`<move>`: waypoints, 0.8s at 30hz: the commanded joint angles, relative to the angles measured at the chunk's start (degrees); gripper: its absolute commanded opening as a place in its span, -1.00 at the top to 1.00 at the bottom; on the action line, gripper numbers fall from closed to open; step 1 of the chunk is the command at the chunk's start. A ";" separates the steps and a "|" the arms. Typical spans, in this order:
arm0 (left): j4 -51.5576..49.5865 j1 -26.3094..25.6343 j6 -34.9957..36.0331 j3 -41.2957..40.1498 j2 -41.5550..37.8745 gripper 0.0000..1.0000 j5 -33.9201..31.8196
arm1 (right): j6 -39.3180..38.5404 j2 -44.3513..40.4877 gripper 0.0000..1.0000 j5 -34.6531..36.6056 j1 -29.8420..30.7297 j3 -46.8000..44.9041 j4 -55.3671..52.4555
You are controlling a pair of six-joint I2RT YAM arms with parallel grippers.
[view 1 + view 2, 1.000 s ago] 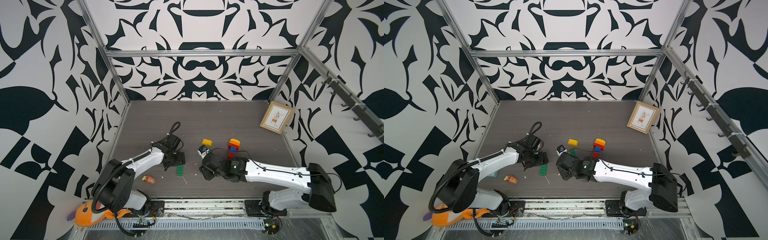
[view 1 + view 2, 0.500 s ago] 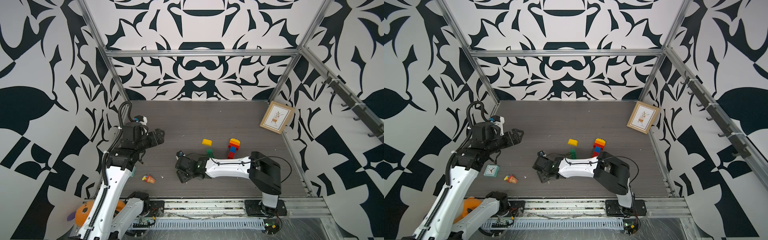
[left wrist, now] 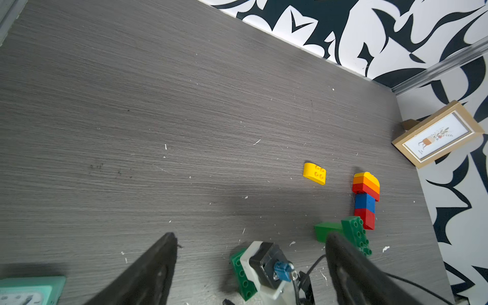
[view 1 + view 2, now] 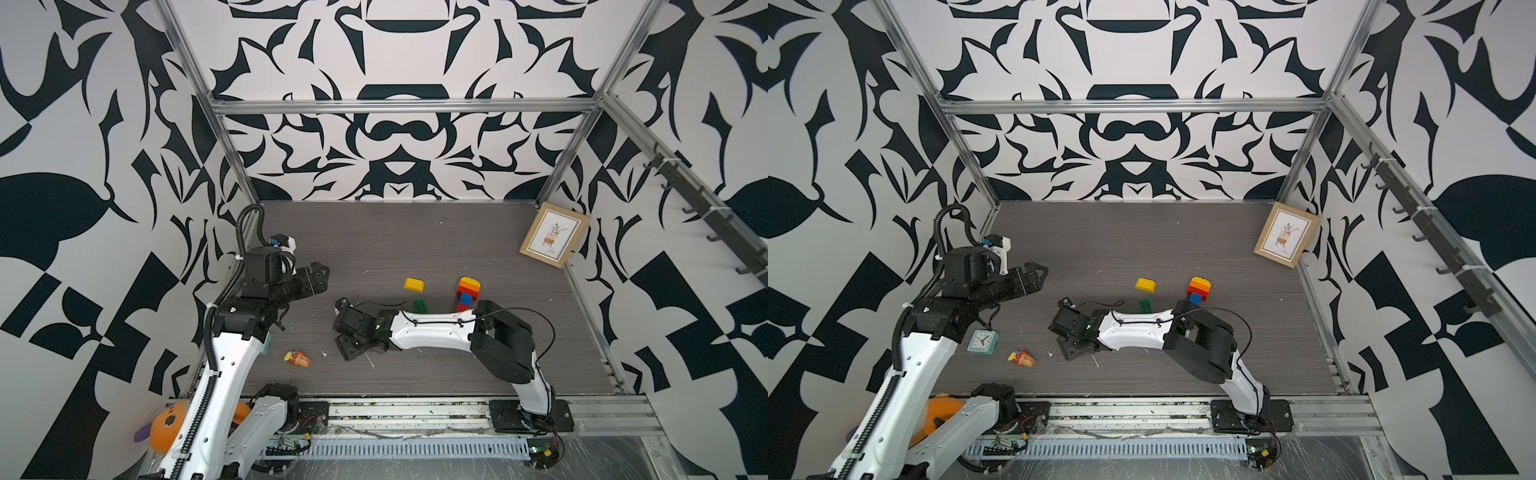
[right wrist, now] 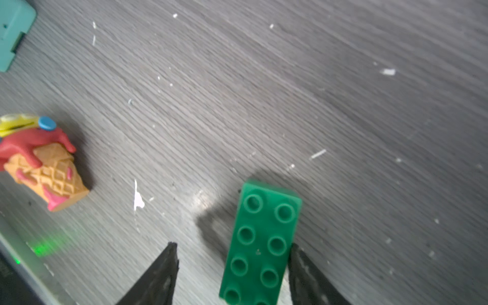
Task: Assemble an ice cream with lego
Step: Pick up the lego brick from the center of the board.
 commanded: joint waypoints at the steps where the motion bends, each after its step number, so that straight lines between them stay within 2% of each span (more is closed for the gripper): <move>1: -1.29 0.81 0.91 -1.58 -0.20 -0.84 1.23 | -1.28 -0.24 -0.21 1.58 -0.18 2.06 -2.55; 8: -0.99 1.44 1.13 -2.22 -0.56 -0.84 2.02 | -2.33 -0.34 0.27 4.91 -0.18 3.02 -5.35; 9: -1.08 1.45 1.11 -2.23 -0.56 -0.84 2.17 | -2.50 -0.58 0.34 7.10 -0.19 2.93 -5.52; 12: -1.00 1.44 -0.08 -2.61 -0.65 -0.85 3.63 | -3.15 -2.71 0.42 8.24 -0.19 2.18 -5.44; 15: 2.41 1.46 -1.47 -5.26 -1.04 -0.88 8.06 | -4.79 -8.57 0.47 9.11 -1.17 -0.17 -6.42; 20: 20.19 -0.04 -7.27 -16.20 -0.13 -0.96 19.63 | -5.59 -24.54 0.52 8.82 -7.54 -7.42 -14.86; 24: 39.23 -9.93 -7.26 -25.15 2.40 -0.99 16.04 | -5.00 -33.56 0.54 12.36 -12.34 -9.82 -25.30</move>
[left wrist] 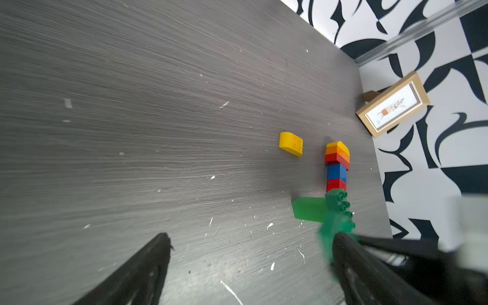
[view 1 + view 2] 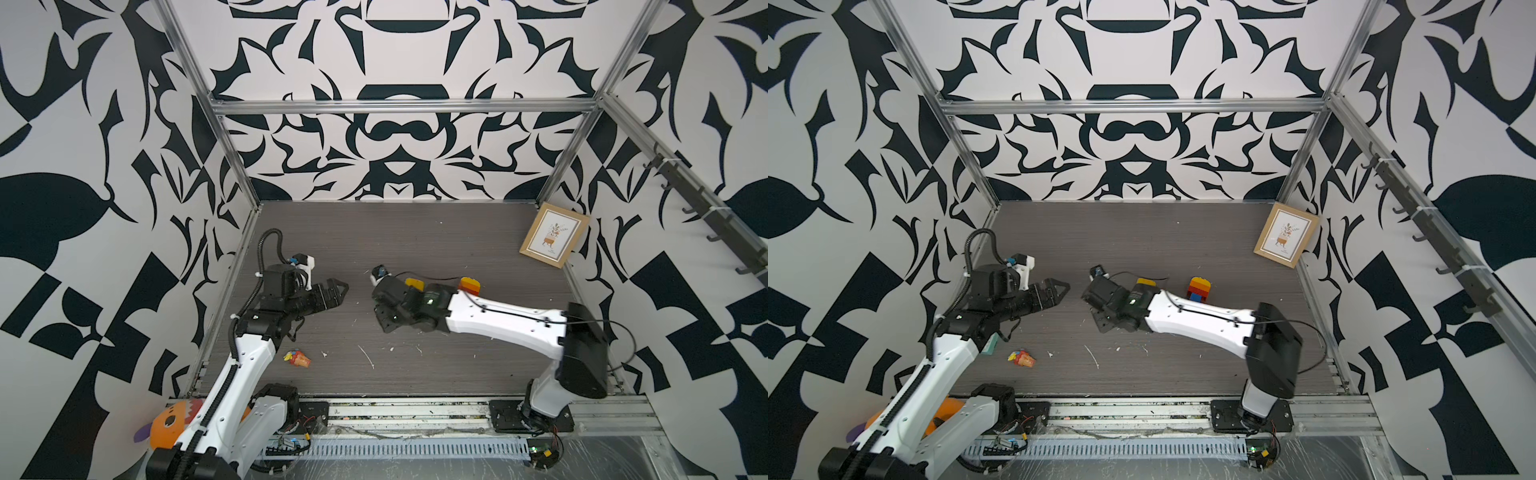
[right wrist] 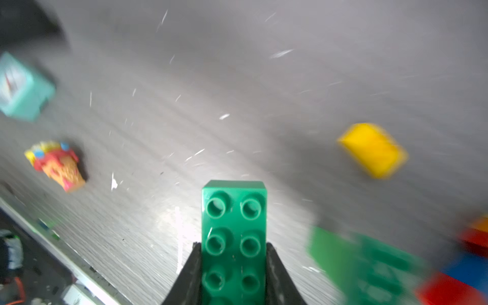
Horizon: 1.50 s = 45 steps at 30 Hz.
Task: Assemble an ice cream with lego
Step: Pick up the lego brick from the center of the board, then assemble the lego brick with the lego brick.
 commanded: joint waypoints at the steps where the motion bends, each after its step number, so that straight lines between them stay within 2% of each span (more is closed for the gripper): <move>1: 21.09 -7.20 -0.80 -5.08 2.47 -0.98 0.70 | 0.01 -5.75 0.55 4.04 -3.34 -2.18 -11.41; 3: 27.87 -9.72 -0.23 -6.89 5.28 -0.98 0.21 | 0.46 -7.03 0.55 2.32 -5.33 -2.16 -13.82; 6: 35.77 -10.21 0.70 -8.17 10.35 -0.98 1.43 | 0.81 -6.54 0.55 1.67 -6.17 -1.72 -15.81; 10: 38.22 -10.29 4.87 -6.86 17.17 -0.99 4.28 | 1.61 -4.75 0.54 -0.25 -6.45 -1.83 -14.51; 14: 42.03 -10.30 4.91 -8.36 20.57 -0.99 5.76 | 2.99 -3.20 0.54 -0.43 -6.49 -2.69 -12.50; 40: 38.58 -10.30 6.90 -7.87 19.53 -0.99 4.58 | 7.05 -1.34 0.52 -1.32 -6.45 -7.34 -7.40; 45: 38.42 -10.30 6.85 -7.83 19.62 -0.98 4.58 | 7.41 -1.17 0.35 -1.31 -6.48 -7.38 -7.60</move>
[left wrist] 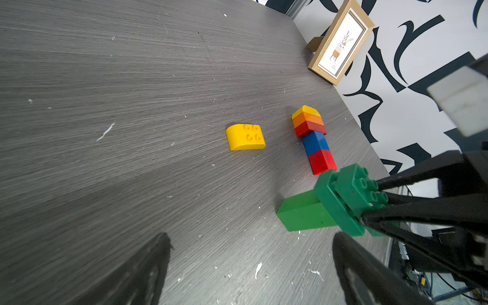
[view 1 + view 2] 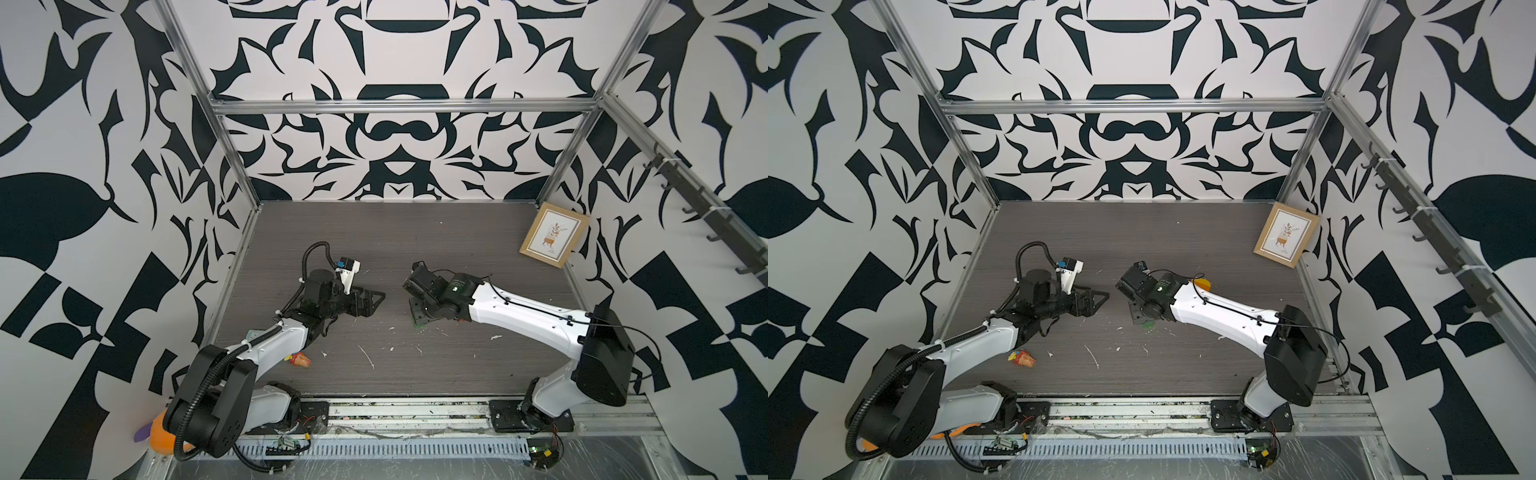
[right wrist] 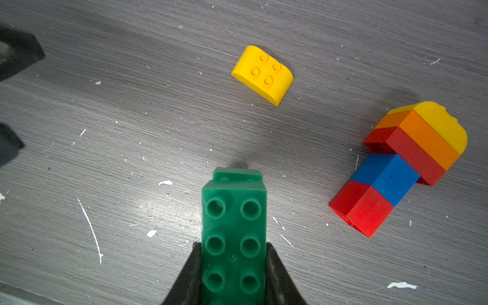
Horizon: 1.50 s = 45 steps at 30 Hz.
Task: Assemble an ice cream with lego
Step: Assemble the lego brick with the lego brick.
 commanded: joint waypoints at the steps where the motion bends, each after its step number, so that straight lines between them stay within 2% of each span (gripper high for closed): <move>1: -0.64 -0.11 0.71 0.02 -0.73 -0.99 0.15 | 1.21 0.14 0.29 0.29 -0.10 0.13 -0.23; 6: -0.83 -0.16 0.76 0.06 -0.77 -0.99 0.15 | 1.14 0.06 -0.03 0.43 0.04 0.88 -0.94; 11: -0.93 -0.16 0.69 0.02 -0.90 -0.99 -0.07 | 0.96 -1.76 -0.14 2.20 0.04 1.35 -1.66; 14: -0.91 -0.16 0.84 0.02 -1.10 -0.98 -0.07 | 0.71 -2.15 -0.14 2.84 0.05 1.72 -2.02; 22: -1.28 -0.16 1.01 0.00 -1.34 -0.99 -0.47 | -0.10 -1.10 0.01 2.49 0.03 2.58 -1.23; 39: -1.72 -0.16 1.03 0.37 -0.98 -0.99 -0.47 | -1.22 0.61 0.00 1.48 0.08 4.35 -0.06; 45: -2.00 -0.16 1.06 0.46 -1.08 -0.99 -0.47 | -1.23 1.44 0.09 1.17 0.04 4.80 -0.43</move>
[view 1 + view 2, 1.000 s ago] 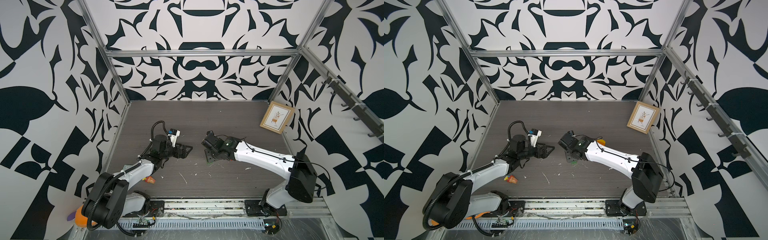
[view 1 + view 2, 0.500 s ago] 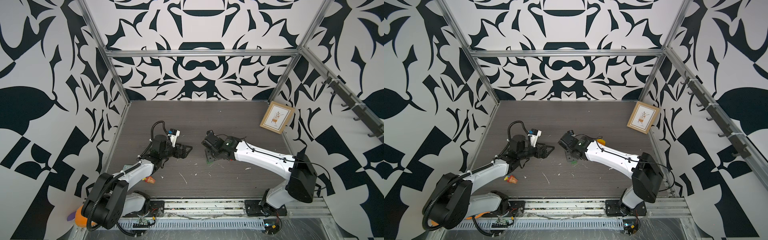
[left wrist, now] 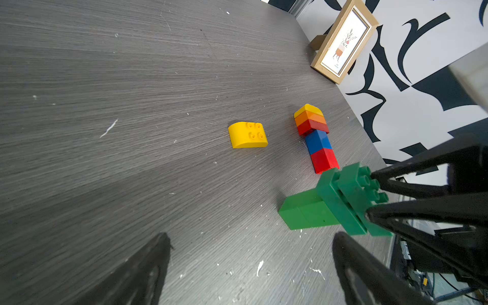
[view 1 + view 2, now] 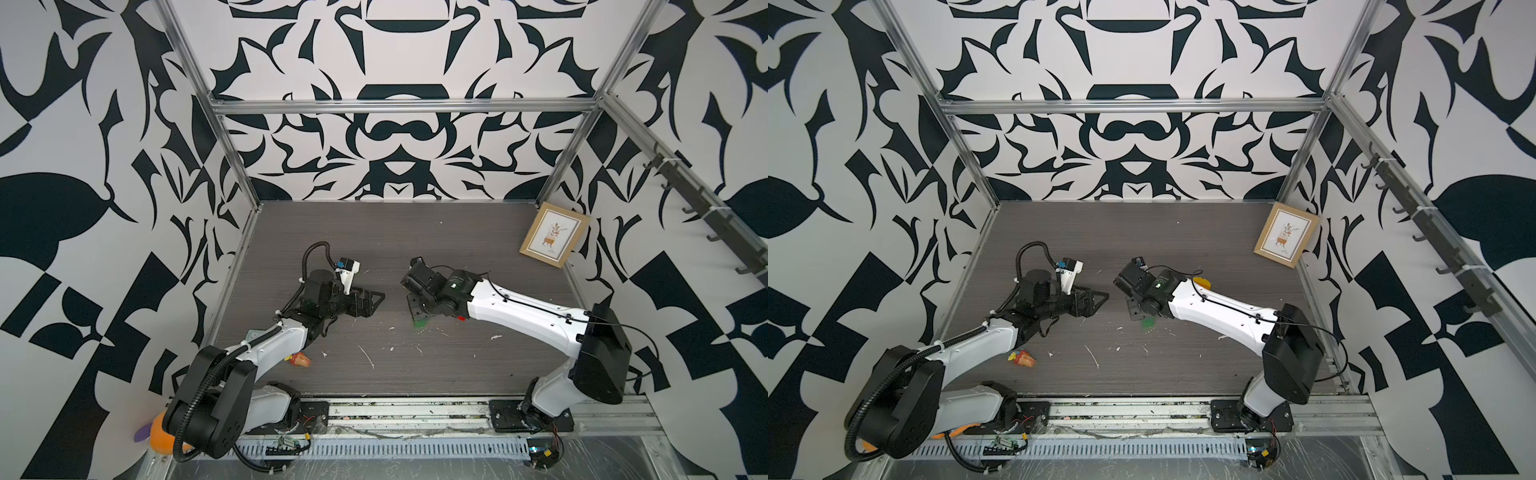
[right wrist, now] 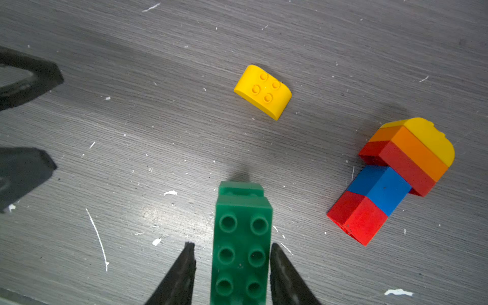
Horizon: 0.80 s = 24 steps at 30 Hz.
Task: Assemble an ice cream with lego
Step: Assemble the lego brick with the lego brick.
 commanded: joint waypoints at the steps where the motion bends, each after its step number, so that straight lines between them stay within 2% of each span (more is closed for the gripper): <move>1: -0.96 -0.11 0.95 0.47 -0.88 -0.99 -0.03 | -0.51 0.16 0.13 0.28 0.03 2.21 -0.27; 11: -1.13 -0.11 1.04 0.28 -1.47 -0.99 -0.23 | -0.51 1.38 0.43 0.41 0.01 2.46 -1.02; 20: -1.39 -0.11 1.22 0.28 -1.41 -0.98 -0.29 | -0.24 4.08 0.65 -1.06 -0.10 2.47 -5.15; 24: -1.63 -0.05 1.38 0.26 -1.68 -0.99 -0.52 | -1.19 6.14 0.81 -1.68 -0.58 3.85 -10.33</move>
